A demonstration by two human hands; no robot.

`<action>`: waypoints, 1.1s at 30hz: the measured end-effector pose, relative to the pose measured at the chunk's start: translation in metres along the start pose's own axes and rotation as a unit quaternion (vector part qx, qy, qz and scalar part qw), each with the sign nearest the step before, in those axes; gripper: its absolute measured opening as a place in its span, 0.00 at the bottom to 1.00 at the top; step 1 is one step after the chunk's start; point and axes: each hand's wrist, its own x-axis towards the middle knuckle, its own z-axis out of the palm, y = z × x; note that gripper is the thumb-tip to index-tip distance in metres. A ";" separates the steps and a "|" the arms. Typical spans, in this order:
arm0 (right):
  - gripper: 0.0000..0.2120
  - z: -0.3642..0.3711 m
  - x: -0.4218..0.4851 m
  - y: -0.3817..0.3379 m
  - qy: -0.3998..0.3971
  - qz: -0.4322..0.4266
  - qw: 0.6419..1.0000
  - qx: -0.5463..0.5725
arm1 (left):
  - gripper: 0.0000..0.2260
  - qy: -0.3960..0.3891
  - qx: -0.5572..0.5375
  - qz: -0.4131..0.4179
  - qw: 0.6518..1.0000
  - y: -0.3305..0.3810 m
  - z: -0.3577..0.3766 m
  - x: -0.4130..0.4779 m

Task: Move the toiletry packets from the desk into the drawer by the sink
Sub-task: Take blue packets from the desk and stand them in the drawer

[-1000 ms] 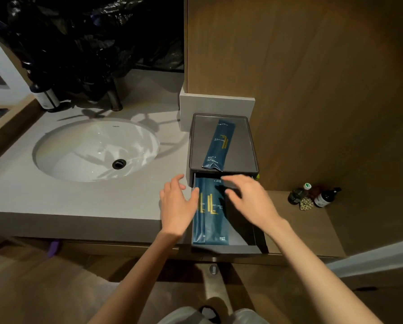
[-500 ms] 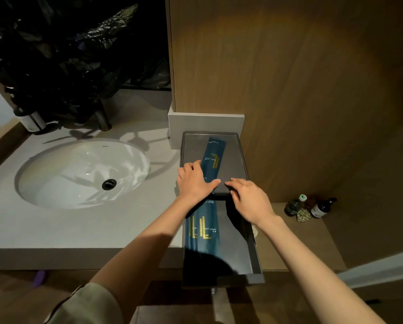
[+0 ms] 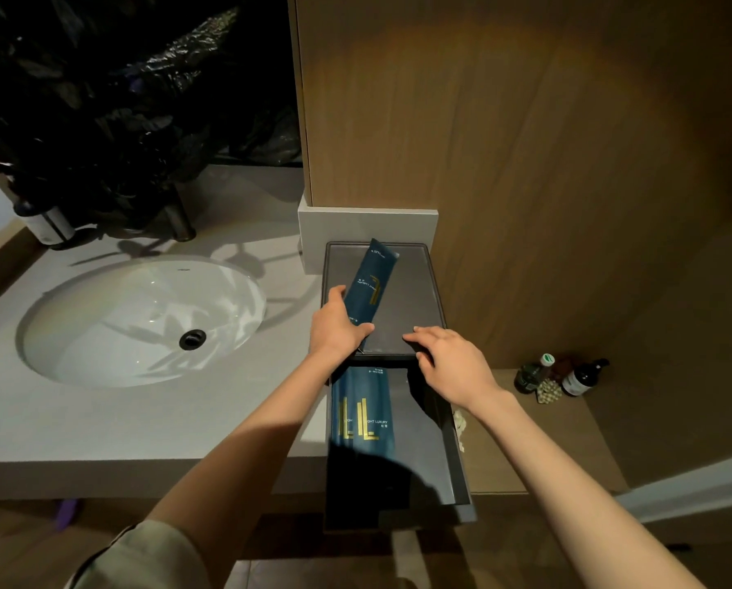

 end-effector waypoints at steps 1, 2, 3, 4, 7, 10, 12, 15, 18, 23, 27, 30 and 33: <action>0.19 0.000 -0.001 0.000 -0.001 -0.001 1.000 -0.001 | 0.33 0.006 -0.011 -0.002 1.000 -0.002 -0.001 0.000; 0.20 0.000 -0.001 -0.001 -0.003 -0.002 1.000 -0.003 | 0.30 0.013 -0.020 -0.004 1.000 -0.005 -0.002 0.000; 0.20 0.001 -0.002 -0.001 -0.006 -0.002 1.000 -0.008 | 0.26 0.016 -0.031 -0.007 0.999 -0.006 -0.004 0.000; 0.20 0.001 -0.003 -0.001 -0.011 -0.002 1.000 -0.012 | 0.24 0.015 -0.046 -0.009 0.999 -0.007 -0.007 -0.001; 0.20 -0.003 -0.002 -0.001 -0.030 0.005 0.999 0.017 | 0.20 -0.003 -0.118 -0.003 0.993 -0.006 -0.019 -0.008; 0.18 -0.014 -0.007 -0.010 0.028 0.003 0.991 0.134 | 0.21 -0.028 -0.167 0.022 0.985 -0.006 -0.041 -0.022; 0.17 -0.024 -0.014 -0.021 0.126 -0.023 0.980 0.154 | 0.21 -0.041 -0.133 0.065 0.988 -0.006 -0.058 -0.032; 0.16 -0.045 -0.024 -0.042 0.234 -0.083 0.961 0.121 | 0.19 -0.089 -0.067 0.136 0.984 -0.003 -0.087 -0.053; 0.16 -0.064 -0.030 -0.057 0.223 -0.123 0.964 0.075 | 0.15 -0.152 -0.049 0.174 0.972 0.006 -0.108 -0.076; 0.09 -0.071 -0.039 -0.060 0.096 -0.124 0.986 0.064 | 0.13 -0.202 -0.015 0.206 0.957 0.012 -0.123 -0.100; 0.06 -0.061 -0.056 -0.056 0.002 -0.076 0.982 0.174 | 0.13 -0.223 0.007 0.200 0.954 0.006 -0.121 -0.109; 0.07 -0.053 -0.073 -0.050 0.004 -0.043 0.976 0.214 | 0.22 -0.153 0.059 0.214 0.963 -0.003 -0.116 -0.114; 0.07 -0.044 -0.090 -0.036 -0.015 0.032 0.969 0.245 | 0.21 -0.120 -0.130 0.149 0.973 -0.013 -0.103 -0.125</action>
